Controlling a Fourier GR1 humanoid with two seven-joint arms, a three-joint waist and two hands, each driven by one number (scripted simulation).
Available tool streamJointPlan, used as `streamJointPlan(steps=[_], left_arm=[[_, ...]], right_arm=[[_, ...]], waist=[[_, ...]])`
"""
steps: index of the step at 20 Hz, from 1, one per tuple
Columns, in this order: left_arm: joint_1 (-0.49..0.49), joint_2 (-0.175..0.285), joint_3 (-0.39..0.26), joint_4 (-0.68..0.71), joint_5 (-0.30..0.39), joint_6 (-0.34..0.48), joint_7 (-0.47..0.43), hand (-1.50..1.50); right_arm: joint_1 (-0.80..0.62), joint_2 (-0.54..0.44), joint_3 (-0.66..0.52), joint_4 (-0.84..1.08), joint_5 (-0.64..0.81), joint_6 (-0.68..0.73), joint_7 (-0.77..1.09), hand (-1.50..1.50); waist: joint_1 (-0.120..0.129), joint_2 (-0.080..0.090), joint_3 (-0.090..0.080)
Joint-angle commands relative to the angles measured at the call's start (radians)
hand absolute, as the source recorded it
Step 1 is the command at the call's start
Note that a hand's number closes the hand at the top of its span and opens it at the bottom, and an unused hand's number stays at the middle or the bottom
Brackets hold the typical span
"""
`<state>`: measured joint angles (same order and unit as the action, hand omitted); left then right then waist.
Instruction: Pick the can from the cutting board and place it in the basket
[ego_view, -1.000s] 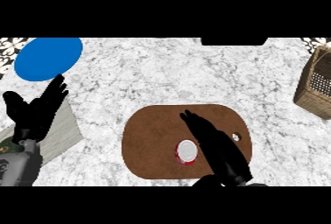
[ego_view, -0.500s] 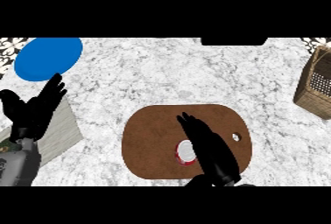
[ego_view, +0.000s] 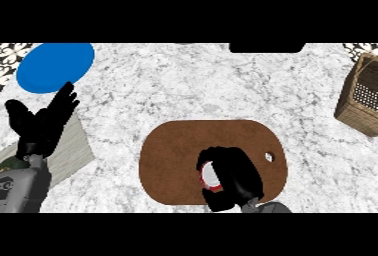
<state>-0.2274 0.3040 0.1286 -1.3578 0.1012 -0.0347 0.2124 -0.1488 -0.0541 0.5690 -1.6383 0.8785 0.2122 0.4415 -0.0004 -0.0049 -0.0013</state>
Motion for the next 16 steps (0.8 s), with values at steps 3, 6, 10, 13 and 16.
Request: streamJointPlan(steps=[3,6,10,13,16], left_arm=[[-0.047,0.0,0.036,0.082,-0.004,-0.016,-0.032,0.0],[0.053,-0.022,-0.018,-0.085,-0.017,-0.004,0.032,0.0],[0.034,-0.037,-0.006,-0.023,-0.008,-0.008,-0.002,0.0],[-0.008,0.02,0.041,-0.028,0.014,-0.03,0.054,0.0],[0.028,0.0,0.021,-0.028,-0.002,-0.043,0.007,0.0]], right_arm=[[0.051,-0.017,0.029,-0.01,0.023,0.028,-0.036,1.5],[-0.035,0.052,-0.016,-0.063,0.012,0.045,0.256,1.5],[-0.207,0.053,-0.084,0.015,-0.038,-0.037,0.474,1.5],[-0.232,0.054,-0.049,-0.056,-0.081,0.018,0.597,1.5],[-0.25,0.054,-0.002,-0.063,-0.113,-0.15,0.596,1.5]], waist=[[-0.004,0.005,0.001],[0.003,0.001,0.001],[0.01,0.006,0.001],[0.003,0.004,0.001],[0.007,0.005,0.001]])
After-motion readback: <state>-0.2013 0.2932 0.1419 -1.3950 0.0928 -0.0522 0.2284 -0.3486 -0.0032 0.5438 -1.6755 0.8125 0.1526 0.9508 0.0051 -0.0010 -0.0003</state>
